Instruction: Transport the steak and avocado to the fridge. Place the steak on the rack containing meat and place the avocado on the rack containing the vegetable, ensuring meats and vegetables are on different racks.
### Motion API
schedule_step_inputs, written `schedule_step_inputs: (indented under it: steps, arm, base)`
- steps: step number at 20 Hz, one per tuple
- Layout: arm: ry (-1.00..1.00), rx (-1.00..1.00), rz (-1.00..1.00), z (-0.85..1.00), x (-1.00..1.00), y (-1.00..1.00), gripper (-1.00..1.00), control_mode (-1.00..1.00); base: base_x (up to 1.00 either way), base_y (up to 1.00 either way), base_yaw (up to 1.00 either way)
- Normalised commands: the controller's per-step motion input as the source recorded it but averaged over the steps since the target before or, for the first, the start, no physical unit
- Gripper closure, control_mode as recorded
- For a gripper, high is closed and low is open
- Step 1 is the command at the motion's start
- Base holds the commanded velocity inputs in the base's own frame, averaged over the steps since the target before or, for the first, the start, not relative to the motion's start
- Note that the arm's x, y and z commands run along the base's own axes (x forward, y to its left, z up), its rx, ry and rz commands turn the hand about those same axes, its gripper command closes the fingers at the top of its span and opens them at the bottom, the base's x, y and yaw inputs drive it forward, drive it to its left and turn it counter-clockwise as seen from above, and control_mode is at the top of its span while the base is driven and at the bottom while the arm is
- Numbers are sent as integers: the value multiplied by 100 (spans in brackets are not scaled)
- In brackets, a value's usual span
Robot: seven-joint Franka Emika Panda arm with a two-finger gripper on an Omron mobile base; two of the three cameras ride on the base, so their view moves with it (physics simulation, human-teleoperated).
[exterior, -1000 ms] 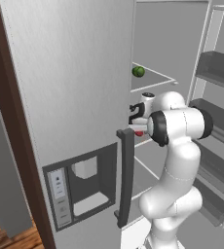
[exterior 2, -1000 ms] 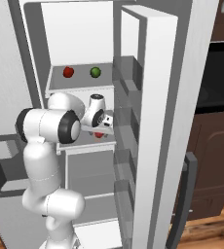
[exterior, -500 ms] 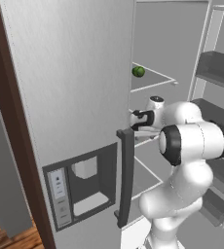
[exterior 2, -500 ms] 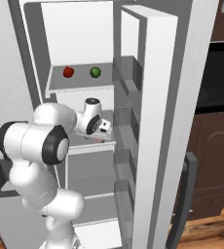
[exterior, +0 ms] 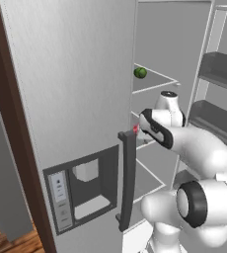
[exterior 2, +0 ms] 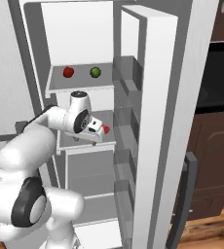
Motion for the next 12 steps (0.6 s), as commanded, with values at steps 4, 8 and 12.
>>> schedule_step_inputs:
  steps: [4,8,12]
  arm:
    - [8,0,-6,59,-100,0,-100,-100]
    - [-2,0,0,51,-100,0,-100,-100]
    - [-1,0,0,71,-84,0,-100,-100]
  base:
    - [0,0,0]
    - [0,0,0]
    - [0,0,0]
